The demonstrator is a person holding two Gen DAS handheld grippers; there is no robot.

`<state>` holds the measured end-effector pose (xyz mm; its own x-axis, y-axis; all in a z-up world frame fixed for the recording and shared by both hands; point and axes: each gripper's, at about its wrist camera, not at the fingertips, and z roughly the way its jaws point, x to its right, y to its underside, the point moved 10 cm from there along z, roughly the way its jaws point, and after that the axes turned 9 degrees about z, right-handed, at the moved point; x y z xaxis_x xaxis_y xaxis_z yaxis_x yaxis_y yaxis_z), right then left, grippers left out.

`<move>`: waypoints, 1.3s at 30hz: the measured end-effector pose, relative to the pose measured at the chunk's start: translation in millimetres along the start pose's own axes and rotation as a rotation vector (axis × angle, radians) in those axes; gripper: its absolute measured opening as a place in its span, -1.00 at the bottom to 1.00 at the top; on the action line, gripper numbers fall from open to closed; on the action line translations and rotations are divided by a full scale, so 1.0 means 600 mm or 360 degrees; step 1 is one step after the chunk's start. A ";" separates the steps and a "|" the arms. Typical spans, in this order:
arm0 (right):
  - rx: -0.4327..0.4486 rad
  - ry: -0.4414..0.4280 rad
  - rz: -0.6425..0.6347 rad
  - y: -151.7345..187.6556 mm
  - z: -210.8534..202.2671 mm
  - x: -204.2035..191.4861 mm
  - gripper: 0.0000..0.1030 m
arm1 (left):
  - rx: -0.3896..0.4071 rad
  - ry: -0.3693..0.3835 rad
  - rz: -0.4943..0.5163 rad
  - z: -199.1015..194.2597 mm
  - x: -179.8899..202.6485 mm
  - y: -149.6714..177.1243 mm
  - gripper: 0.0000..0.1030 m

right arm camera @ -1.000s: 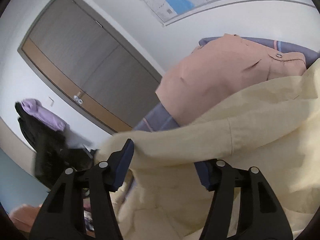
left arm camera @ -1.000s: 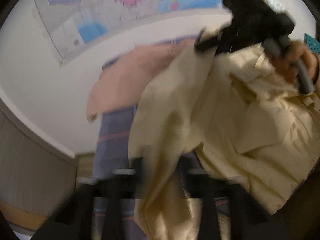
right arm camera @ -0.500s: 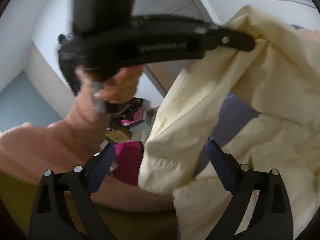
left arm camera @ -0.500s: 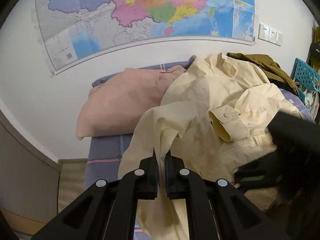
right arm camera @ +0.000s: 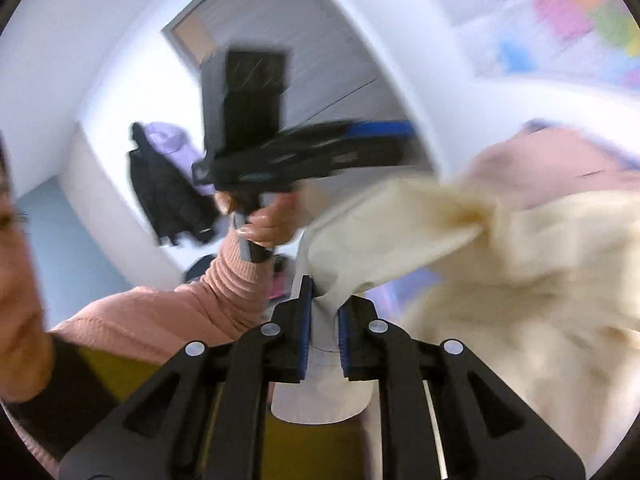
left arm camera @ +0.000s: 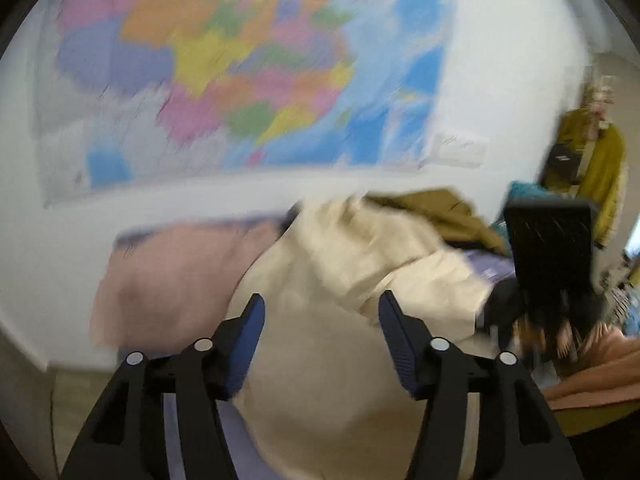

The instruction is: Fold large clothes

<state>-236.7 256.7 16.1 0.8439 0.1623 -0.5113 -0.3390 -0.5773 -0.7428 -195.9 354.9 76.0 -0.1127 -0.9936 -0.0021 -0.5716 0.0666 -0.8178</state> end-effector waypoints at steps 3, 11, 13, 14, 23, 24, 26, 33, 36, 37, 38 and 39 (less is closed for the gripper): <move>0.0047 0.0372 0.0037 0.017 -0.114 0.056 -0.77 | 0.0095 0.0047 0.0053 0.006 0.023 -0.014 0.36; -0.0301 0.0999 0.0515 0.191 -0.233 0.255 -0.14 | -0.0377 -0.0091 -0.0005 0.187 -0.001 0.131 0.34; -0.0179 0.0962 0.0547 0.170 -0.251 0.269 0.28 | -0.0490 -0.0052 -0.0014 0.215 -0.002 0.180 0.33; -0.0082 0.0900 0.0546 0.145 -0.259 0.264 0.31 | -0.0522 -0.0019 -0.0036 0.222 0.000 0.198 0.33; 0.0077 0.0440 0.0612 -0.050 -0.103 0.348 0.49 | -0.0530 0.0005 -0.0116 0.219 -0.010 0.243 0.34; 0.0048 0.0406 0.0638 -0.063 -0.086 0.360 0.46 | -0.0538 -0.0001 -0.0126 0.218 -0.009 0.247 0.34; -0.0017 0.0428 0.0707 -0.084 -0.032 0.398 0.50 | -0.0541 -0.0013 -0.0134 0.218 -0.010 0.251 0.34; -0.0177 0.0258 0.0793 -0.110 0.058 0.426 -0.68 | -0.0534 0.0043 -0.0215 0.234 -0.022 0.275 0.35; -0.0157 0.0392 0.0501 -0.171 0.042 0.388 -0.80 | -0.0515 0.0079 -0.0244 0.234 -0.030 0.283 0.35; -0.0167 0.0427 0.0446 -0.185 0.039 0.380 -0.81 | -0.0510 0.0082 -0.0249 0.234 -0.030 0.284 0.36; -0.0181 0.0492 0.0382 -0.205 0.043 0.379 -0.82 | -0.0496 0.0088 -0.0254 0.233 -0.032 0.284 0.36; -0.0183 0.0586 0.0288 -0.227 0.049 0.380 -0.91 | -0.0487 0.0099 -0.0254 0.232 -0.032 0.284 0.36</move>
<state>-10.3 395.7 -12.3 0.8744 -0.2345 -0.4249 -0.4642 -0.6591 -0.5917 -177.9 372.8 -143.7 -0.0462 -0.9869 0.1548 -0.8022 -0.0557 -0.5945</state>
